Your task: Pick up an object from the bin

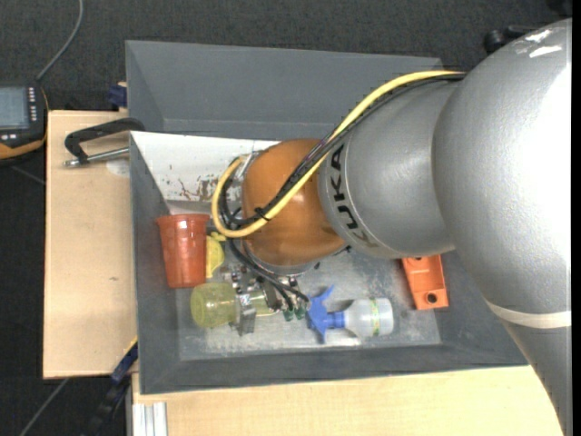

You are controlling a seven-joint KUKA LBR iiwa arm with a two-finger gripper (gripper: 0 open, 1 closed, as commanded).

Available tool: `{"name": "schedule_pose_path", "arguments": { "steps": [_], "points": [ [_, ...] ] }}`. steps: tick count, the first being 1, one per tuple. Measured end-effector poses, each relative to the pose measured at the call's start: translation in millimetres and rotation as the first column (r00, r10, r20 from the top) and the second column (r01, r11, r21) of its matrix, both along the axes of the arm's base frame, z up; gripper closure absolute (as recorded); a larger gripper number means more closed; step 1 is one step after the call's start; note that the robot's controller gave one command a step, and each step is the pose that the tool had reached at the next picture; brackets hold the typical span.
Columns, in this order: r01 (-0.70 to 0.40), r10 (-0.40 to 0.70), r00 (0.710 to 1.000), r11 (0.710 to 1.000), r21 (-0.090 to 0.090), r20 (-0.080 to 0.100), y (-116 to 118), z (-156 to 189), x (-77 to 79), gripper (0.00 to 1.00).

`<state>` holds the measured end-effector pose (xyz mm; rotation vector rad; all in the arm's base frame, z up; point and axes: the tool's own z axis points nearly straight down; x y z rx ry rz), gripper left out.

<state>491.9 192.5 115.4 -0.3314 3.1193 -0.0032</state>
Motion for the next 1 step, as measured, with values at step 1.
{"name": "schedule_pose_path", "arguments": {
  "steps": [1],
  "points": [
    [0.000, 0.000, 1.000, 1.000, -0.001, -0.002, -0.3, 1.8, -0.8, 1.00]
  ]
}}
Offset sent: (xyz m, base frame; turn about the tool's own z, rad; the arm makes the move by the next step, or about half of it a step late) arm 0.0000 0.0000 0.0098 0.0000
